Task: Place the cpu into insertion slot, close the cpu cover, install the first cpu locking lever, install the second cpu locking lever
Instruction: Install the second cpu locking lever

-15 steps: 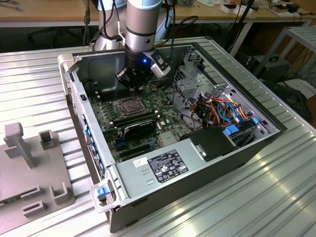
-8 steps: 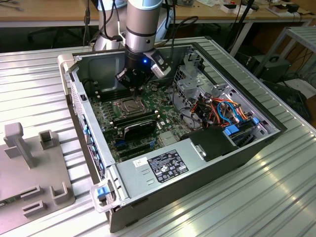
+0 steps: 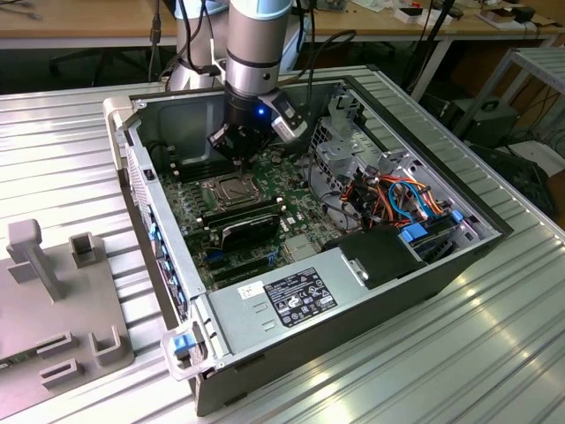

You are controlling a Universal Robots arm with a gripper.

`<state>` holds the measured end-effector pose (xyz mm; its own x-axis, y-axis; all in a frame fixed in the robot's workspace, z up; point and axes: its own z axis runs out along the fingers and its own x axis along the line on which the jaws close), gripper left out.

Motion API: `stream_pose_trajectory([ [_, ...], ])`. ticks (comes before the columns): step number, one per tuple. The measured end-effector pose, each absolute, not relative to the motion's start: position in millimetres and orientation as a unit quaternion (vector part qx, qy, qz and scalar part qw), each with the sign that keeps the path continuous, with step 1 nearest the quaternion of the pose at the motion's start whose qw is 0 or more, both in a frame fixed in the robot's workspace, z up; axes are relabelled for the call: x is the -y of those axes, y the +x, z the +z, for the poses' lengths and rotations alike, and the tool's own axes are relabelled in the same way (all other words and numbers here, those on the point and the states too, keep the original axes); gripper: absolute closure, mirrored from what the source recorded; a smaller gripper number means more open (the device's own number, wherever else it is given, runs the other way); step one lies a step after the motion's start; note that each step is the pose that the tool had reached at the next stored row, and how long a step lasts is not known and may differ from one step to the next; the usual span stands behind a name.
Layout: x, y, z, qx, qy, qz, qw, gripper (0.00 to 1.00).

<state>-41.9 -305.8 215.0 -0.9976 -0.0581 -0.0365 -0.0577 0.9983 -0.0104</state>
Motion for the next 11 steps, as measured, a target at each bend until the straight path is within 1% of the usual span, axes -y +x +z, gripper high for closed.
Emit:
stream_pose_trajectory([
  [4, 309, -42, 215, -0.999, -0.029, -0.005, 0.018, 0.89],
  [8, 309, -42, 228, -0.999, -0.029, -0.007, 0.018, 0.89],
  [11, 309, -42, 228, -0.999, -0.034, -0.012, 0.018, 0.89],
])
